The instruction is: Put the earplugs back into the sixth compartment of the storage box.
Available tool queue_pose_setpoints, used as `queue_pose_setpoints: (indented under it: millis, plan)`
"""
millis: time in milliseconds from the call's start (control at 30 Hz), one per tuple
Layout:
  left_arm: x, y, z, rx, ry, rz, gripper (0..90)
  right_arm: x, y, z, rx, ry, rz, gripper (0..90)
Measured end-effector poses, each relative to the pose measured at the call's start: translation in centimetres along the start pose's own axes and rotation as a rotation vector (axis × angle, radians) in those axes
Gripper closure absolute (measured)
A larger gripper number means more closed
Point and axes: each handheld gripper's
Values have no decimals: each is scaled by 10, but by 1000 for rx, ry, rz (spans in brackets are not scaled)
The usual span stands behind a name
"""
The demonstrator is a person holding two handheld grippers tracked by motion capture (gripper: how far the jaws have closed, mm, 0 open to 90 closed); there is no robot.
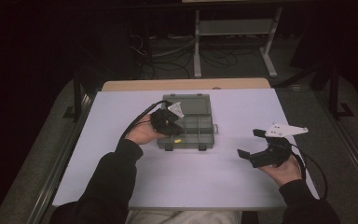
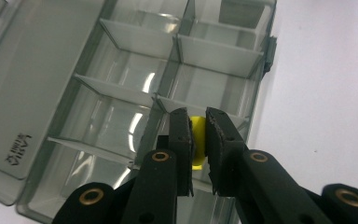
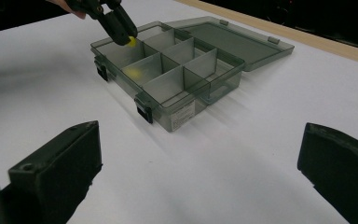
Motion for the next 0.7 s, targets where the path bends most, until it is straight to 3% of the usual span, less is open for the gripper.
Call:
queue_pose_setpoints:
  millis: [700]
  plan:
    - [28, -5, 15, -46, -39, 10, 806, 1, 0, 0, 1, -2, -5, 0]
Point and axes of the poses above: each handheld gripper's, and its own axes: x roughly forward along the jaws, z roughly out of its underside, y roughly to its right, and after that the axes turned 6 degrees about y, right-handed
